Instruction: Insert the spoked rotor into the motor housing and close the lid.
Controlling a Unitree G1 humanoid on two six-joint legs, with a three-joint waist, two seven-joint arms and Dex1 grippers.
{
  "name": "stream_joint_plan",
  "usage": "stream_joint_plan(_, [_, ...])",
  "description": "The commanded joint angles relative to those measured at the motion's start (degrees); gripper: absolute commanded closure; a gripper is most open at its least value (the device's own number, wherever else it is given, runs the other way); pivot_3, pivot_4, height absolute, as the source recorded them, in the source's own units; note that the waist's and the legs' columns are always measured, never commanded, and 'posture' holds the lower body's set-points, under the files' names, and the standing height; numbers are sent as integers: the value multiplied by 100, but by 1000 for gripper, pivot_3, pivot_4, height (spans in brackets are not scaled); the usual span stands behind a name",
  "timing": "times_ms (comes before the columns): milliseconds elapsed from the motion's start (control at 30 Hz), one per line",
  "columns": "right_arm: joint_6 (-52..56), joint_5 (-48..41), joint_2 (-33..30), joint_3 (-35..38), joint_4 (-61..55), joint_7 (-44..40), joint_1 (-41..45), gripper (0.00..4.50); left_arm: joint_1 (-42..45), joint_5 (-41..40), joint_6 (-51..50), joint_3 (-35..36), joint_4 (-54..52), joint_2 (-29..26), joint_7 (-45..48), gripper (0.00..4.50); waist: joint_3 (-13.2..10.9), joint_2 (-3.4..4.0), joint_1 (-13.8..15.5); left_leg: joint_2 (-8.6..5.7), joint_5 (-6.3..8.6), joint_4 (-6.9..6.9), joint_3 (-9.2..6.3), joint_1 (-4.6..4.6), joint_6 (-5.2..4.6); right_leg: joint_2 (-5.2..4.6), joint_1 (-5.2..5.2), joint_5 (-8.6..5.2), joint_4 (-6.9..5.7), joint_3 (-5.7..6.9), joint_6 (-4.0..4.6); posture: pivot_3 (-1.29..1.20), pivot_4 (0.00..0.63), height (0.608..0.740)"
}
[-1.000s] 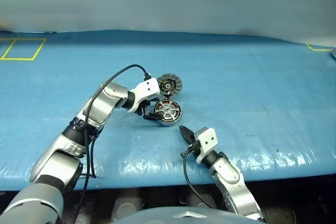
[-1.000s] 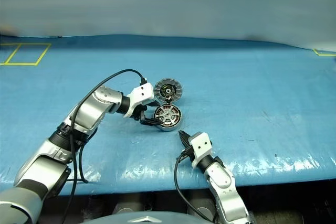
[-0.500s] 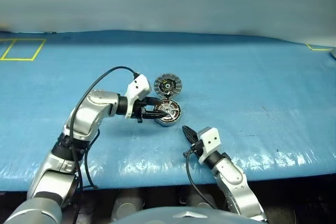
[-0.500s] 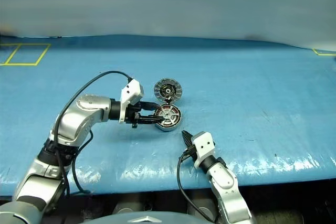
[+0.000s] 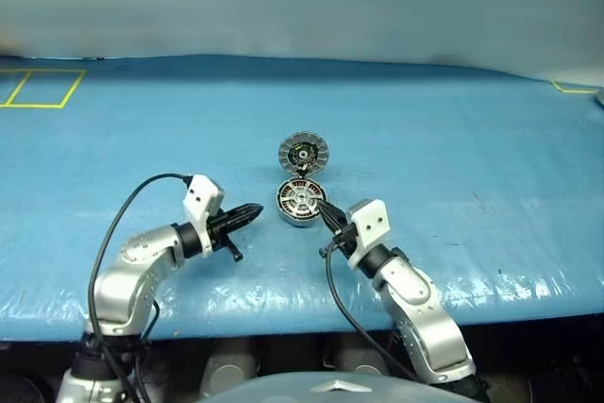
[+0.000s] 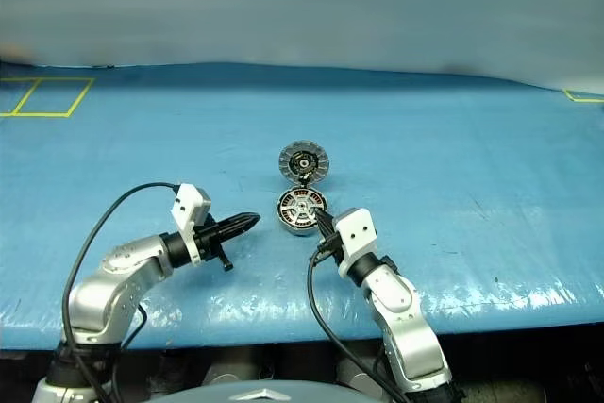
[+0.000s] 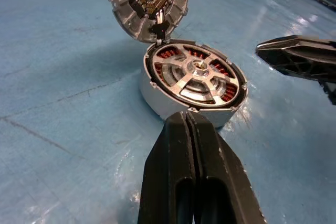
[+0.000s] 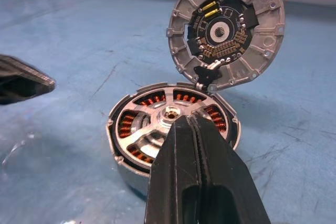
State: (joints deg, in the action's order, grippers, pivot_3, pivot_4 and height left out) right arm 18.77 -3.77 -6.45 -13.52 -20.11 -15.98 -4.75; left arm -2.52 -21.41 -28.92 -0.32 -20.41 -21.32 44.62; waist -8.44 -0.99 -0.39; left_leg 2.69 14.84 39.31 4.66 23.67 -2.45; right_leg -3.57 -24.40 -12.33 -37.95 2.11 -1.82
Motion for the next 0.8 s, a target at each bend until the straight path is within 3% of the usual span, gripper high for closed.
stream_joint_plan(33, [866, 101, 189, 327, -285, 534, 568, 4500, -486, 175, 836, -414, -418, 132, 12, 4453, 0, 1, -7, 0, 0, 0, 2, -1, 0, 0, -1, 0, 0, -1, 0, 0, 150, 740])
stream_joint_plan(233, [2045, 582, 214, 619, 105, 1176, 1952, 4500, -1250, 684, 2240, -909, -110, 527, -286, 4453, 2, 10, -21, 2, 0, -2, 9, 2, -1, 1, -11, 6, 0, 1, 10, 0, 150, 740])
stream_joint_plan(500, [1330, 711, -523, 537, 1961, 514, 3717, 4500, -1509, 1553, 3567, -1244, 737, 664, -859, 4453, 2, 22, -39, -6, 0, -10, 18, 4, -9, 5, -13, 7, 7, 1, 8, 0, 150, 740])
stream_joint_plan(800, [570, 356, -1193, 286, 5065, -2038, 5938, 4500, -1508, 1807, 4436, -1277, 1243, 916, -1396, 4453, -7, 36, -97, -6, 3, -20, 21, 5, -14, 8, -13, 9, 13, 2, 5, 0, 150, 740])
